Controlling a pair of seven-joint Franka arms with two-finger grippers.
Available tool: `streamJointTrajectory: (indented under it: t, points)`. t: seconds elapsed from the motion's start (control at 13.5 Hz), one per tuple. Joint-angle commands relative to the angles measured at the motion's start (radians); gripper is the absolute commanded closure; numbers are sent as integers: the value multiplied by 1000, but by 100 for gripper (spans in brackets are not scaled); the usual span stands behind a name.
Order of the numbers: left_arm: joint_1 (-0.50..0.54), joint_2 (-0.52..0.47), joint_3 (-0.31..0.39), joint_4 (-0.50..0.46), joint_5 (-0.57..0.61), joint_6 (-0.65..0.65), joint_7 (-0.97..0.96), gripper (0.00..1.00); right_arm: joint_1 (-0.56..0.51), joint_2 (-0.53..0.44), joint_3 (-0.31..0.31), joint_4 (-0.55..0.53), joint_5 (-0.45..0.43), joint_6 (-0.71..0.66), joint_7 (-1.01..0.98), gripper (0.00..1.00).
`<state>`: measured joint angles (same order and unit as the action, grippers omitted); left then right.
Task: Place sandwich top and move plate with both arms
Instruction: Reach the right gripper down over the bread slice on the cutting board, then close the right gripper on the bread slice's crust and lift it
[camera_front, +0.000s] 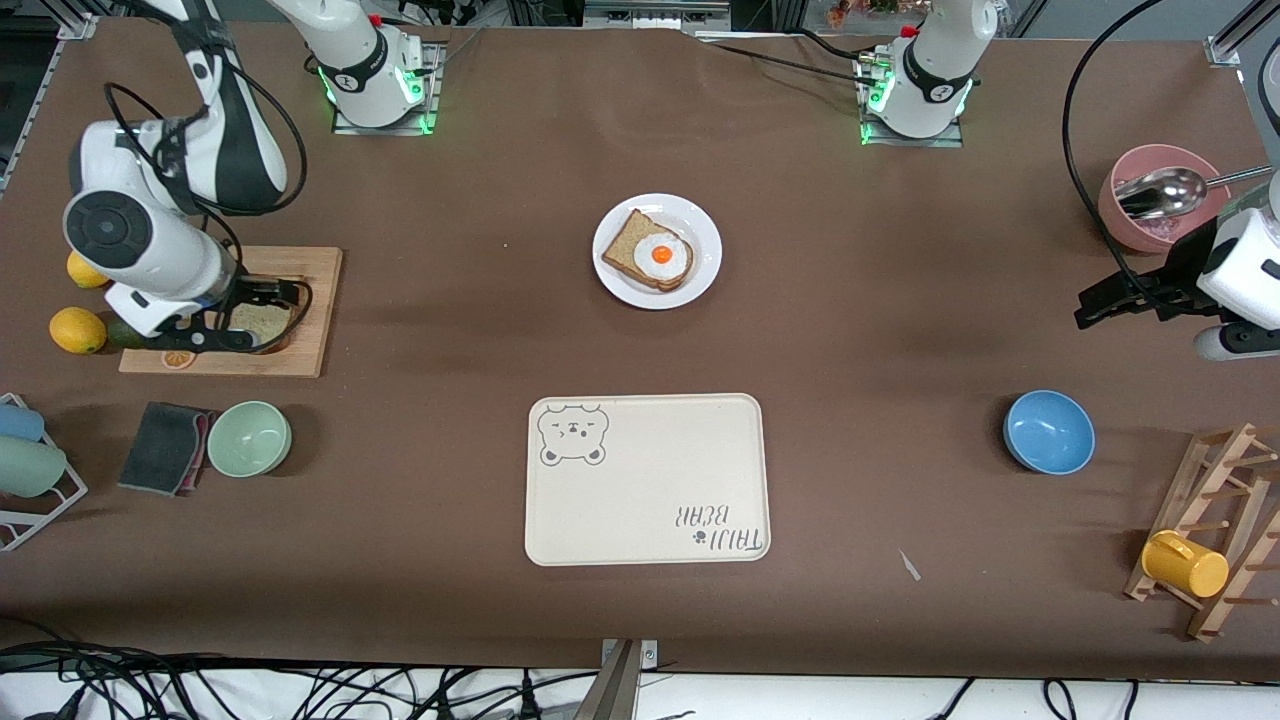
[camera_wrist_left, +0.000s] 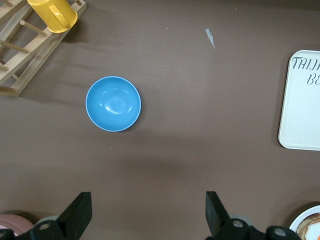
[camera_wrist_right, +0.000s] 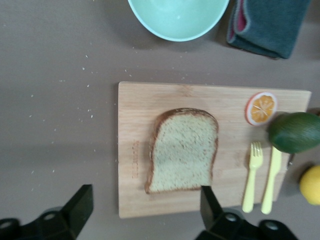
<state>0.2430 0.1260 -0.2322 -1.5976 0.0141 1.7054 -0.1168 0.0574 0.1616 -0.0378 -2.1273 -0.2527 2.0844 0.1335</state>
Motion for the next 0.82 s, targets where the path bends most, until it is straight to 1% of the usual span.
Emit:
streamJointTrajectory:
  t: [0.0, 0.07, 0.15, 0.37, 0.52, 0.74]
  points:
    - [7, 0, -3, 5, -26, 6, -6, 0, -4, 35, -5, -43, -23, 98, 32, 35]
    - [7, 0, -3, 5, -25, 5, -6, 0, -7, 48, -10, -58, -25, 135, 41, 39]
    - [7, 0, -3, 5, -28, 5, -6, 0, -7, 68, -17, -66, -33, 161, 46, 45]
    - [7, -2, -3, 10, -28, 5, -6, 0, -7, 133, -59, -68, -48, 224, 44, 45]
    - [7, -2, -3, 18, -26, 5, -7, 0, -7, 156, -71, -69, -48, 230, 44, 46]
    - [7, -2, -3, 24, -26, 5, -10, 0, -10, 179, -71, -68, -48, 249, 46, 46]
